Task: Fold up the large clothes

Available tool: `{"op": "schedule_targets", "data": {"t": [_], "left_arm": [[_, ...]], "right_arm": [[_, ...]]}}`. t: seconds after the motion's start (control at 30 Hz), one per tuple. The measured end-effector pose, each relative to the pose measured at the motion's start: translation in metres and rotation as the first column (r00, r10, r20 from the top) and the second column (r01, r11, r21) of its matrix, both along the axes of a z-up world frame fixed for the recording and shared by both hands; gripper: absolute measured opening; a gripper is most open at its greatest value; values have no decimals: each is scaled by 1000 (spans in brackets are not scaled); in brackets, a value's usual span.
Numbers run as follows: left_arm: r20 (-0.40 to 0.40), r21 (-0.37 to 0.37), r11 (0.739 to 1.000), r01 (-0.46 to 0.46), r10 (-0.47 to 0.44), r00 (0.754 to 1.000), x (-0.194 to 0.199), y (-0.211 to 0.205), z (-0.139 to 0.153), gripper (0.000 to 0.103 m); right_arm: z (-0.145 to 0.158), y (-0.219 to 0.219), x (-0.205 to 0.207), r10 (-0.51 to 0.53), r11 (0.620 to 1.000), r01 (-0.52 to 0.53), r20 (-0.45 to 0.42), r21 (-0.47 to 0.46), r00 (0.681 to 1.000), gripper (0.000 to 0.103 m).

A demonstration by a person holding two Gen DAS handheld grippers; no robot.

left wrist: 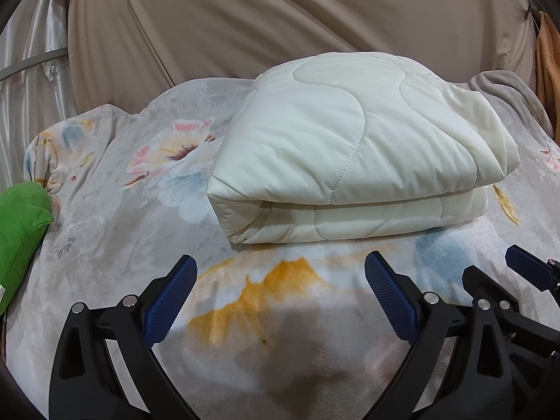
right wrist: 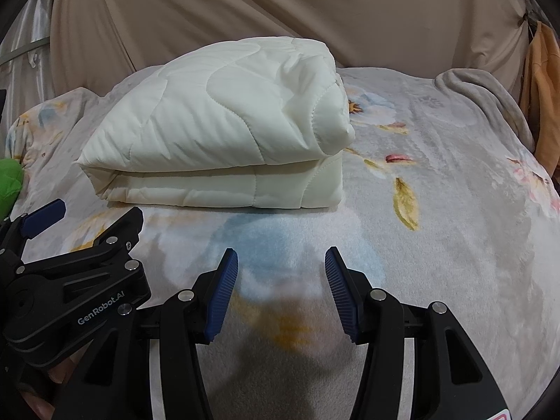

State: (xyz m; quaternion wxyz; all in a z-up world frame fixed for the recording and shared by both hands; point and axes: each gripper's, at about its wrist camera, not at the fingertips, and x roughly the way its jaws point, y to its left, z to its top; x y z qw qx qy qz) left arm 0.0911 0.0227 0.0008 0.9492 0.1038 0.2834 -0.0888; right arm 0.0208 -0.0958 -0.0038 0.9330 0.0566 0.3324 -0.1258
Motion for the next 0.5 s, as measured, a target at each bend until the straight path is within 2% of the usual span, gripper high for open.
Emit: {"op": "schedule_targets", "data": {"t": [0.5], "left_arm": [[9,9,1000,-5,5,1000,-2,-3,1,93]], "right_arm": [[2,5,-1,-26,999,26,1,-19,1000,52]]}}
